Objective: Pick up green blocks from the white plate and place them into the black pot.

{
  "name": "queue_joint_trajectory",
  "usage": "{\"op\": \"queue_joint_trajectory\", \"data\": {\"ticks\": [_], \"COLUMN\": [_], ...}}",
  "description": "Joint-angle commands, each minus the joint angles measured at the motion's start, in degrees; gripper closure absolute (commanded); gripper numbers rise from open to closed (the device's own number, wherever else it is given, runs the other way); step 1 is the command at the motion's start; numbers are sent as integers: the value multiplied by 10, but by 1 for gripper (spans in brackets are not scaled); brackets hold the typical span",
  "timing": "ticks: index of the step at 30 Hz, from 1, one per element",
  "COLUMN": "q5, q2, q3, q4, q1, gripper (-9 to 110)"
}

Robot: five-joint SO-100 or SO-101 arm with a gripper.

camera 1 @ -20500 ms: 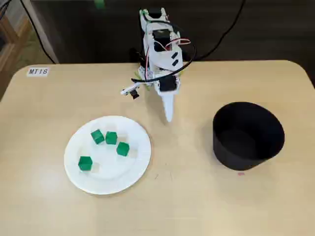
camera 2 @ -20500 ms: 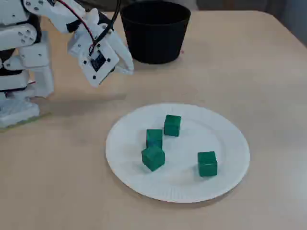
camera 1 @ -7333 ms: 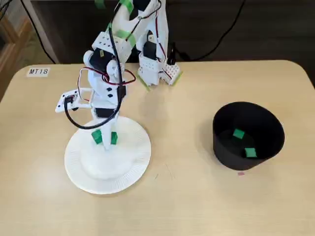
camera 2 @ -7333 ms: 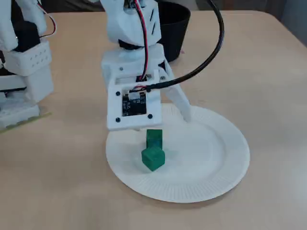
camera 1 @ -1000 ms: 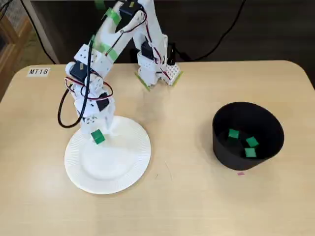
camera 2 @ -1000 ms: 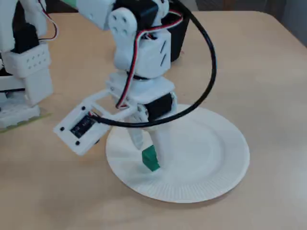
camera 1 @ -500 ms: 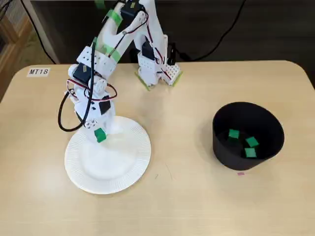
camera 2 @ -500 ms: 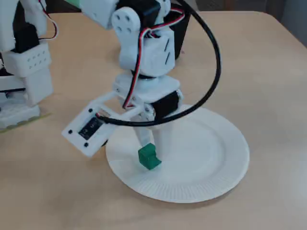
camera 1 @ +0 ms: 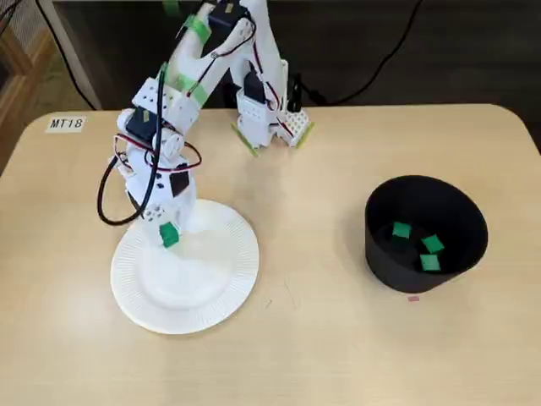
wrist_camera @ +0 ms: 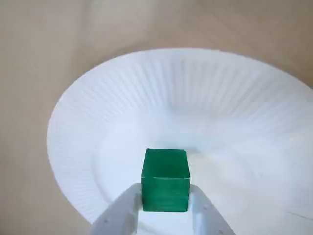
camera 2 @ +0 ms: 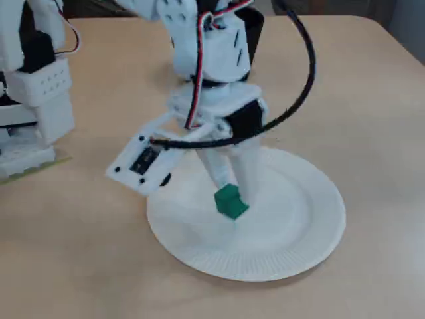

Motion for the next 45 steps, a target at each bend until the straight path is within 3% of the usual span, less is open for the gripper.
{"op": "queue_joint_trajectory", "data": {"ticks": [1,8,20,25,33,43,45], "q5": [-6,-3,9,-11,-49,-81,-86], "q2": [79,229,370,370,364,347,347], "q3": [-7,-7,1,51,180,192,192], "q4": [-13,-21,-34,-85,-191,-209,-207], "q1": [-36,-157,-577,-694,-745,-749,-749], "gripper": [104,104,104,104,104,104,95]}}
